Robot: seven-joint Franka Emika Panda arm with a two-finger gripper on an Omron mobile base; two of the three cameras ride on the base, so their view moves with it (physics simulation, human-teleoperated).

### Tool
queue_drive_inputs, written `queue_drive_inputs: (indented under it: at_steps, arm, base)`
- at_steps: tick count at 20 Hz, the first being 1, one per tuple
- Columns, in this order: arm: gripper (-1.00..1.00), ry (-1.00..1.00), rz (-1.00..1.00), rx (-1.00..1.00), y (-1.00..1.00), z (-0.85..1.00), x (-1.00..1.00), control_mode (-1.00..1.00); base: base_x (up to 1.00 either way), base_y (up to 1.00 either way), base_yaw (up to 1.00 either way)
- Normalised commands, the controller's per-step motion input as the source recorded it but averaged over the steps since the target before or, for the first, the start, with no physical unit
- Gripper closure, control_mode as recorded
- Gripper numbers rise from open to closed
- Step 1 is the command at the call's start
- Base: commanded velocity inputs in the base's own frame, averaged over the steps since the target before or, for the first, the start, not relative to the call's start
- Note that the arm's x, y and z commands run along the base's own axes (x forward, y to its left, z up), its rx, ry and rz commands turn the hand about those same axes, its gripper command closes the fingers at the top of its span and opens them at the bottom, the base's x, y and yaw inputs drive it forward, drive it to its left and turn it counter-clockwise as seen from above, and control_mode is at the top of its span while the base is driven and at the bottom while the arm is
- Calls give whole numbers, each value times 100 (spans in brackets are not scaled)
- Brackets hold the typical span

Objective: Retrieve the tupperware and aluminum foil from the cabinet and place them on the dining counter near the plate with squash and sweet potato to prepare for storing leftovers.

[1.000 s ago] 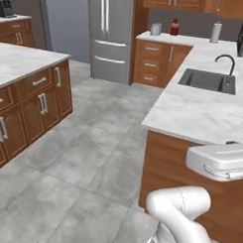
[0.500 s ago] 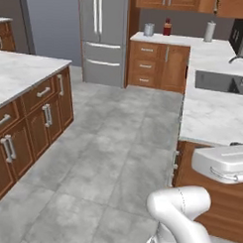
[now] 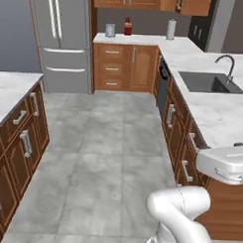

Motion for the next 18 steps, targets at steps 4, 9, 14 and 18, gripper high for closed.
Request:
queue_drive_inputs:
  at_steps: [4,9,14,18]
  arm:
    - [-100,0,0,0,0,0,0,100]
    - [-100,0,0,0,0,0,0,100]
    - [-100,0,0,0,0,0,0,100]
    - [-100,0,0,0,0,0,0,100]
  base:
    - [100,100,-47]
    - [100,100,-41]
    - [100,100,-32]
    - [100,100,-23]
